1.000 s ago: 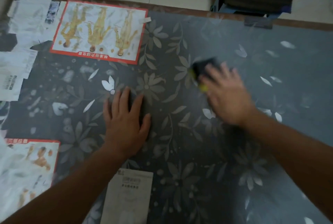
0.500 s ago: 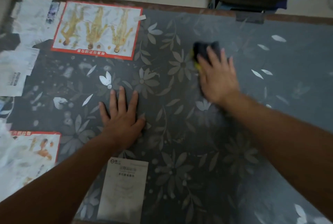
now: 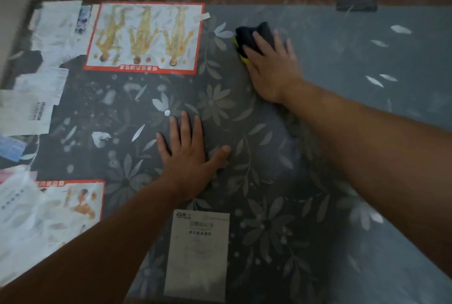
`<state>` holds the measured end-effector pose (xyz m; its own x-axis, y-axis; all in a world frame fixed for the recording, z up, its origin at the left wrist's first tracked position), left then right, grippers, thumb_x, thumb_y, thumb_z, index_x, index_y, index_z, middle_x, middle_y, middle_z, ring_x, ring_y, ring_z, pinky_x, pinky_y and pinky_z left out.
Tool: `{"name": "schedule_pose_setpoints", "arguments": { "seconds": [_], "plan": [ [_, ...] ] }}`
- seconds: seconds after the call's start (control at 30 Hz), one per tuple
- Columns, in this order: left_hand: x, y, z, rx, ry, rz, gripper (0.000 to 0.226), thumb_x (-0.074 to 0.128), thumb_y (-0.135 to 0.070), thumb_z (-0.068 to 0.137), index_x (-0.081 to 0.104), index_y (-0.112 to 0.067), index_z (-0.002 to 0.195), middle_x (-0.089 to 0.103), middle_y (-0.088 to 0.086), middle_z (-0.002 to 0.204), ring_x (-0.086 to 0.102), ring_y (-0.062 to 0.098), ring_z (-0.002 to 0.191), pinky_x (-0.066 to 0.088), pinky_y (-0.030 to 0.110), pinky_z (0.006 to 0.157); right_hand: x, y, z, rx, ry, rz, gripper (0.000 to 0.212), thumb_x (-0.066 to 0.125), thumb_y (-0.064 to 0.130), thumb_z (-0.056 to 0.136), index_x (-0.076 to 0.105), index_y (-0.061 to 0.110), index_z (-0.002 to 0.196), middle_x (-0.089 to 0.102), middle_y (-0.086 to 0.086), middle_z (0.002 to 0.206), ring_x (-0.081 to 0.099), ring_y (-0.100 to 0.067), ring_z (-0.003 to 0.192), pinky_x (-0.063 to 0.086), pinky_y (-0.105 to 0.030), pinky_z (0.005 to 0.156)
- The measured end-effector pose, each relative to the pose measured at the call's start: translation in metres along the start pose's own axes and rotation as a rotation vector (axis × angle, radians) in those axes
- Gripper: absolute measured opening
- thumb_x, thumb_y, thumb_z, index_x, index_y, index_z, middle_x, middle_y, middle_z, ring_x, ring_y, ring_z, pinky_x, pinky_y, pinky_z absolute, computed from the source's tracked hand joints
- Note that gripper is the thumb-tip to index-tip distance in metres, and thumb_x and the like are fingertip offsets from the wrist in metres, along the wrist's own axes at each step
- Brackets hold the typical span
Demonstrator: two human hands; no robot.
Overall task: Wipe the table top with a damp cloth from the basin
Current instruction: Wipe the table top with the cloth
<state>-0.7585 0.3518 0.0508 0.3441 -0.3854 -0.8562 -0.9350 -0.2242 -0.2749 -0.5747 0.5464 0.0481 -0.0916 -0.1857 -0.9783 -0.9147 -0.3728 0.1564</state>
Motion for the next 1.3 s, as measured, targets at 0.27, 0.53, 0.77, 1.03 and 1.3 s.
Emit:
{"name": "schedule_pose_setpoints", "arguments": {
  "seconds": [0.27, 0.53, 0.77, 1.03, 1.3],
  "plan": [
    [-0.009, 0.006, 0.001, -0.009, 0.074, -0.114, 0.104, 0.003, -0.084, 0.071, -0.012, -0.026, 0.156, -0.028, -0.003, 0.163, -0.034, 0.016, 0.146, -0.026, 0.049, 0.115, 0.025, -0.011, -0.178, -0.390, 0.049, -0.076, 0.055, 0.036, 0.040, 0.097, 0.033, 0.034, 0.152, 0.024, -0.001, 0.165, 0.010, -0.038, 0.153, 0.012, -0.060, 0.122],
    [-0.002, 0.011, -0.009, 0.141, -0.014, -0.080, 0.070, 0.023, -0.063, 0.097, 0.007, -0.031, 0.158, -0.018, 0.001, 0.166, -0.026, 0.018, 0.149, -0.023, 0.050, 0.116, 0.054, 0.090, -0.248, -0.232, -0.006, 0.000, 0.057, 0.041, 0.036, 0.094, 0.039, 0.029, 0.150, 0.025, -0.005, 0.165, 0.012, -0.042, 0.152, 0.014, -0.057, 0.122],
    [0.018, 0.038, -0.075, 0.300, -0.008, -0.028, 0.072, 0.008, -0.066, 0.090, 0.007, -0.038, 0.156, -0.016, -0.006, 0.166, -0.029, 0.010, 0.148, -0.019, 0.046, 0.119, 0.034, 0.019, -0.235, 0.226, -0.111, 0.047, 0.056, 0.033, 0.038, 0.097, 0.038, 0.029, 0.152, 0.026, -0.005, 0.164, 0.015, -0.039, 0.152, 0.016, -0.061, 0.121],
    [0.028, 0.044, -0.084, 0.257, -0.012, -0.053, 0.076, -0.005, -0.065, 0.087, 0.007, -0.037, 0.157, -0.023, -0.018, 0.157, -0.028, 0.006, 0.147, -0.020, 0.044, 0.118, 0.060, 0.125, -0.326, -0.397, 0.082, -0.017, 0.056, 0.049, 0.038, 0.093, 0.042, 0.028, 0.148, 0.028, -0.005, 0.163, 0.018, -0.042, 0.151, 0.016, -0.059, 0.121],
    [0.034, 0.042, -0.084, 0.253, -0.014, 0.105, 0.078, -0.011, -0.074, 0.084, -0.010, -0.039, 0.153, -0.026, -0.007, 0.162, -0.033, 0.012, 0.146, -0.018, 0.051, 0.119, 0.042, 0.040, -0.268, 0.334, -0.100, 0.064, 0.055, 0.035, 0.041, 0.101, 0.030, 0.030, 0.154, 0.016, -0.006, 0.167, 0.006, -0.040, 0.153, 0.008, -0.055, 0.124]
  ]
}}
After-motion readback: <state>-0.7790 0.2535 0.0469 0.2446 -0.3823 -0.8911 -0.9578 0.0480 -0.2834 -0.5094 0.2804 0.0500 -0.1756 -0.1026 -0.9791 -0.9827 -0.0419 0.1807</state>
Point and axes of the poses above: each hand's wrist, its own z-axis towards the middle knuckle, its own x-axis out of the palm, y = z × x, the point moved 1 cm from there along z, towards the middle knuckle
